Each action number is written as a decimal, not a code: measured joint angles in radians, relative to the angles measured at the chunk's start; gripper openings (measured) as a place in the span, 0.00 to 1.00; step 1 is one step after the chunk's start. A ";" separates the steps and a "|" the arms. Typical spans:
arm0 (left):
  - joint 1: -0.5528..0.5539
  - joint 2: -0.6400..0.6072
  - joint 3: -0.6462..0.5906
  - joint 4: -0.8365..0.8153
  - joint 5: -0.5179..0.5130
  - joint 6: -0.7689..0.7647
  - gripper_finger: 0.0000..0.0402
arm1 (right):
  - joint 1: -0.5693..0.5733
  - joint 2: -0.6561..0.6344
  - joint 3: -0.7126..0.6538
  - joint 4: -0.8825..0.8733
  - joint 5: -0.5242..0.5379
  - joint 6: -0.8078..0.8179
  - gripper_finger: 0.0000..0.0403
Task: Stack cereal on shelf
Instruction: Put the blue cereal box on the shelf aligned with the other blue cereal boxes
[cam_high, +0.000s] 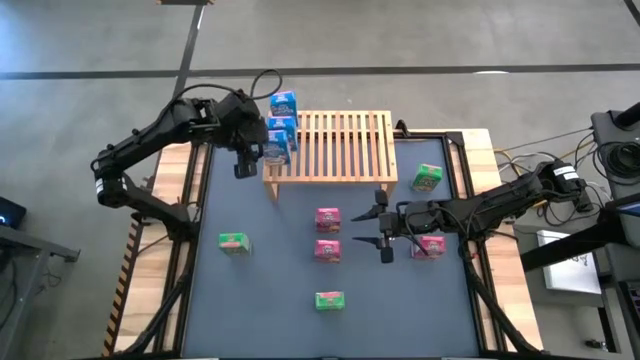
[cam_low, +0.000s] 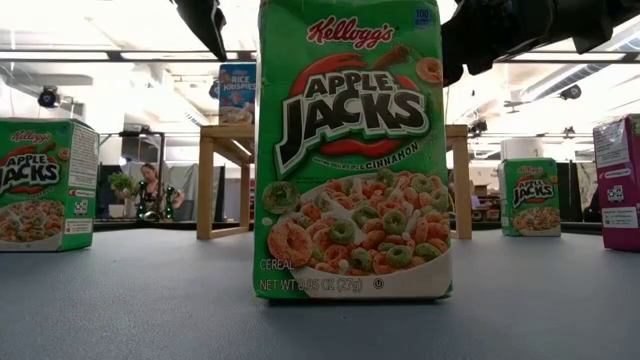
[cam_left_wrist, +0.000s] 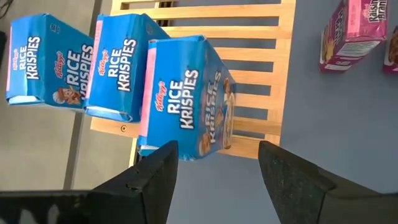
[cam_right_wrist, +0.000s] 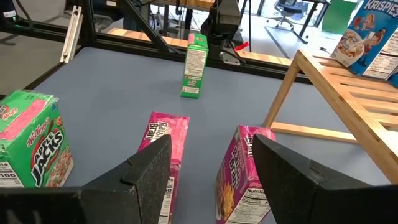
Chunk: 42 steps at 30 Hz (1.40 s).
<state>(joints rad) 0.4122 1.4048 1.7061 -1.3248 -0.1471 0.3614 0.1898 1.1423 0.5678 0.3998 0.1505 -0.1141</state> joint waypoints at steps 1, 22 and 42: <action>0.000 0.000 0.000 0.000 0.000 0.000 0.51 | 0.000 0.000 0.000 -0.001 0.000 0.001 0.53; 0.119 -0.176 -0.137 0.161 0.136 0.031 0.51 | 0.000 0.000 -0.013 -0.001 0.000 0.002 0.53; 0.277 -0.445 -0.715 0.745 0.297 0.047 0.51 | 0.000 0.000 -0.013 0.002 0.007 0.002 0.53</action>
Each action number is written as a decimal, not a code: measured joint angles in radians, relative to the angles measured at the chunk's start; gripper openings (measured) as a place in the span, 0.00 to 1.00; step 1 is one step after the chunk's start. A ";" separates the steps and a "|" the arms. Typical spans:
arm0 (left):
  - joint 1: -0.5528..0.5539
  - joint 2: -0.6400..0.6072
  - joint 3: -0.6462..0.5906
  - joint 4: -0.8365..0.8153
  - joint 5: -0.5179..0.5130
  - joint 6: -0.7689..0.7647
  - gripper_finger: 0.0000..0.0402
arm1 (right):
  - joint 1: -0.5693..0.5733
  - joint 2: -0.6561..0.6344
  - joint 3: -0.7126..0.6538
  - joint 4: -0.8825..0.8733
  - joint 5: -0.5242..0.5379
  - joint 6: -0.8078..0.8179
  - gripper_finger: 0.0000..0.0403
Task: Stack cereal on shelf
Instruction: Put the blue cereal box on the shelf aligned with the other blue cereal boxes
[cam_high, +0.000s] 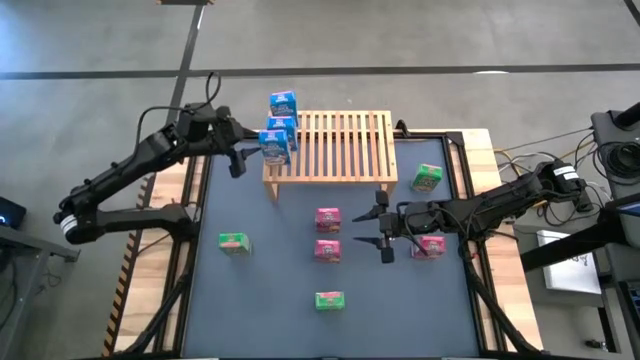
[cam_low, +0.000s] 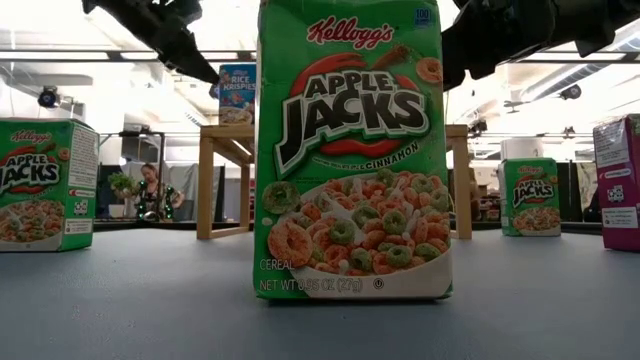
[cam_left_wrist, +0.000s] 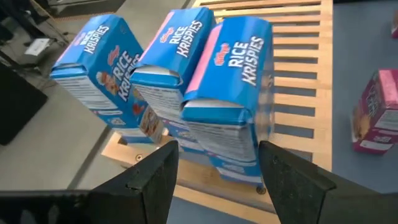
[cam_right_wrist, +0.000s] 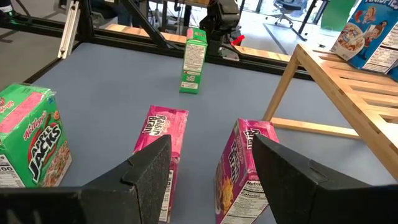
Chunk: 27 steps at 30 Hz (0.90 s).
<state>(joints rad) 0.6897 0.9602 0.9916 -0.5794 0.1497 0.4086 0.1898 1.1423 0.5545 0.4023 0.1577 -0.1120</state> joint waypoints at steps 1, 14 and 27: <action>0.008 0.005 0.000 0.005 0.020 -0.001 0.51 | 0.000 0.000 0.000 0.000 0.000 0.000 0.53; 0.024 0.095 0.000 0.030 0.130 -0.003 0.51 | 0.000 0.000 0.000 -0.001 0.000 0.000 0.53; 0.024 0.096 0.000 0.028 0.183 -0.049 0.51 | 0.000 0.000 0.000 -0.001 0.000 0.000 0.53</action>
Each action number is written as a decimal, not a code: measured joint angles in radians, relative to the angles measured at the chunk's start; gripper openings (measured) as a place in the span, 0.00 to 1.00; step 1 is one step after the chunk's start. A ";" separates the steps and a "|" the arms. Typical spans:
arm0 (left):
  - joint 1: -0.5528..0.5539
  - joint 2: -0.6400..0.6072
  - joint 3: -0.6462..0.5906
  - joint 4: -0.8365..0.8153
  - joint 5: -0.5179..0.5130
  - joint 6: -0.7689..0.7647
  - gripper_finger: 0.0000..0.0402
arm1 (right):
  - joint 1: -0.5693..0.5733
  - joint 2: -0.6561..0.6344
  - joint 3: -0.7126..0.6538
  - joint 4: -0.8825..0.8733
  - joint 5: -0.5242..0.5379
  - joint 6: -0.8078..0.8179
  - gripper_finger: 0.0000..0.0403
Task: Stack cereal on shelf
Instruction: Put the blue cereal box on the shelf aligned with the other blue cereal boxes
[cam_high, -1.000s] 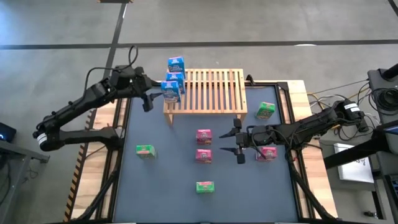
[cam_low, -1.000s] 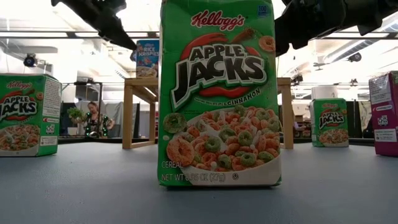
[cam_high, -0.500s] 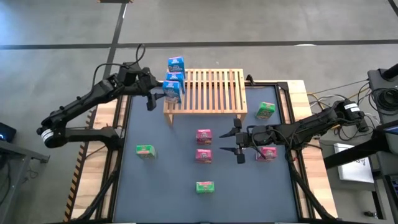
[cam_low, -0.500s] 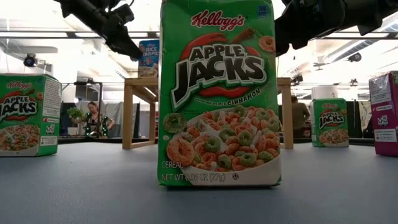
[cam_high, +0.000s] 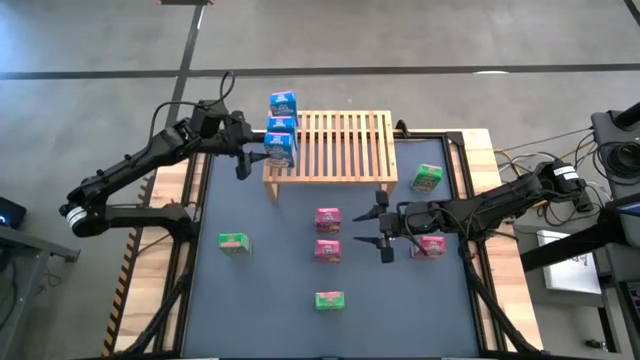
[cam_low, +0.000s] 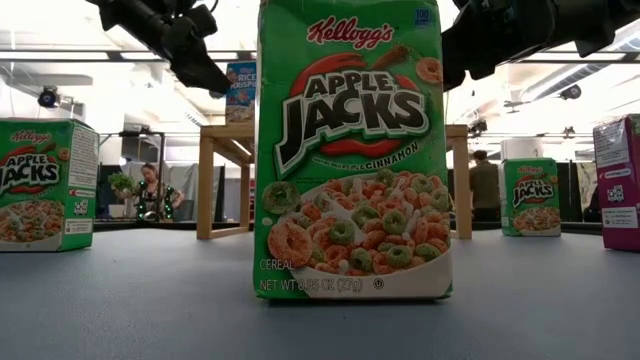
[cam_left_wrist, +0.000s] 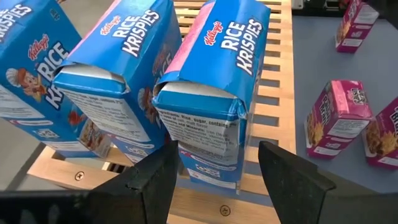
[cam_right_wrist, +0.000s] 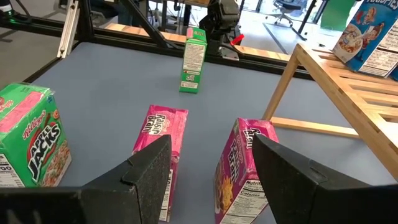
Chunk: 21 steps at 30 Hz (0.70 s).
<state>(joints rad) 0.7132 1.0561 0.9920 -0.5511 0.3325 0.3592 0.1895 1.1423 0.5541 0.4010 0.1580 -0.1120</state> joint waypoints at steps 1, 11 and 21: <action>-0.001 0.000 0.000 -0.001 0.000 -0.002 0.51 | 0.000 0.000 0.000 0.000 0.000 0.000 0.53; -0.002 0.001 0.000 -0.006 0.039 -0.029 0.51 | 0.000 0.000 -0.001 0.000 0.000 0.000 0.53; -0.003 -0.002 0.009 -0.066 0.036 -0.016 0.51 | 0.000 0.000 -0.001 0.000 0.000 0.000 0.53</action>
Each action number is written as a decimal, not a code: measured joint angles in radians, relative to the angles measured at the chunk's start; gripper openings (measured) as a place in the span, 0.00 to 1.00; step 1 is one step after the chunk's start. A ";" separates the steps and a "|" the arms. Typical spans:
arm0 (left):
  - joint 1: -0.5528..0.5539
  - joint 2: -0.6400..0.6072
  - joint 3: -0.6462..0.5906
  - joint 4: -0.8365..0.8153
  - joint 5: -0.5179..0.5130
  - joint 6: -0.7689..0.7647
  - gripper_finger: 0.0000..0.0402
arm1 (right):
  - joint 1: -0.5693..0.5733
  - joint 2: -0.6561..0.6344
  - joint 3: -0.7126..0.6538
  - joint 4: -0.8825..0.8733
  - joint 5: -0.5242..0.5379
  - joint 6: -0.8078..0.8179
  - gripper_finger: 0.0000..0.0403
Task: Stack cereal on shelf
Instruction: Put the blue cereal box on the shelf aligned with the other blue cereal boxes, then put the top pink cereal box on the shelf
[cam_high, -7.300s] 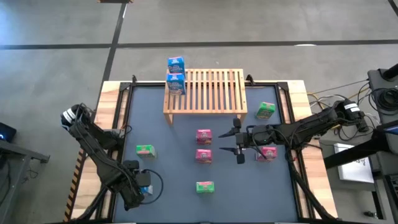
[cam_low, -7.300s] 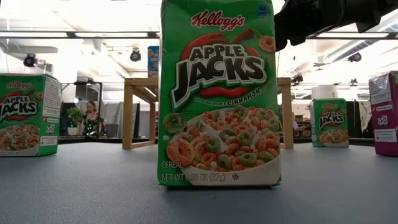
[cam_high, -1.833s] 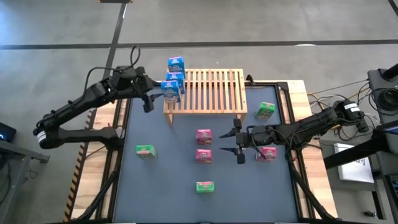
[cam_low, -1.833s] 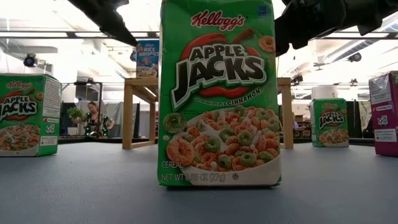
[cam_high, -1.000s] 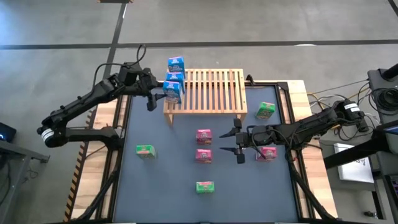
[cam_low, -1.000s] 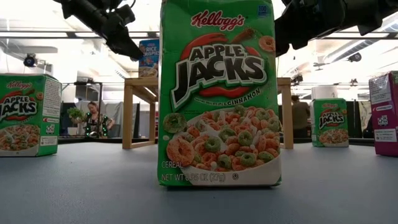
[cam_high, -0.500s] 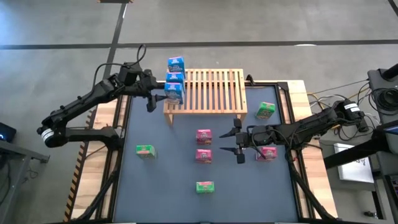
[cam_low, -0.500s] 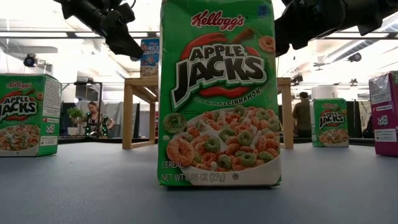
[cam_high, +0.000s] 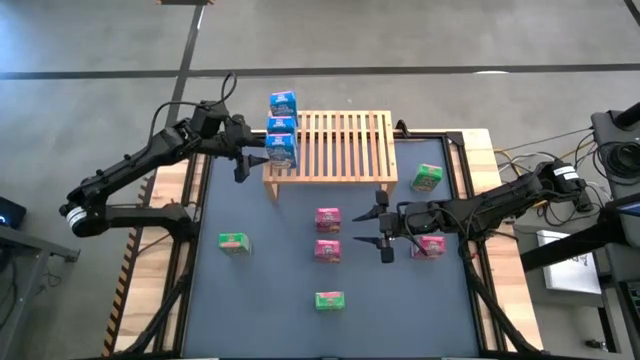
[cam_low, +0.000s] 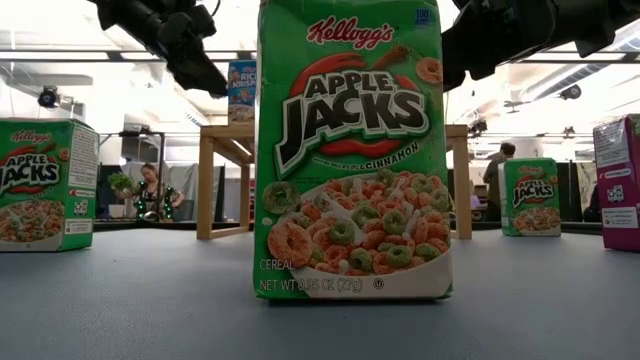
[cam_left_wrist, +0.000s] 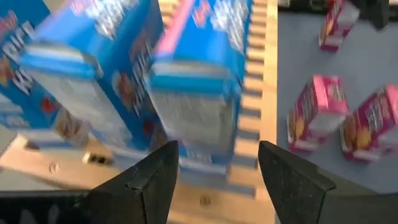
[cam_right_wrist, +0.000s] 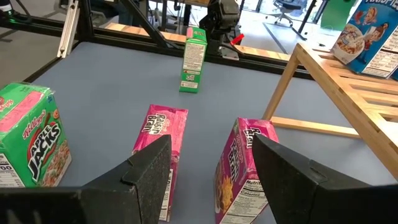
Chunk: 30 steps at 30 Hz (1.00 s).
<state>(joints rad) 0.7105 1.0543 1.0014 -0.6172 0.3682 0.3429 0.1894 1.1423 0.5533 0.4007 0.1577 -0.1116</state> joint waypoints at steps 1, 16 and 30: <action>0.000 -0.003 0.009 -0.030 -0.023 0.013 0.51 | 0.000 0.000 0.000 0.000 0.000 0.000 0.53; -0.015 -0.222 -0.033 -0.261 -0.141 -0.045 0.51 | 0.000 0.000 0.000 0.000 0.000 0.008 0.53; -0.313 -0.596 -0.495 0.383 -0.123 -0.345 0.51 | -0.005 0.000 -0.033 0.001 0.125 0.083 0.53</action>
<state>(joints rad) 0.3974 0.4578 0.5065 -0.2347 0.2454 -0.0024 0.1842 1.1427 0.5199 0.4019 0.2822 -0.0289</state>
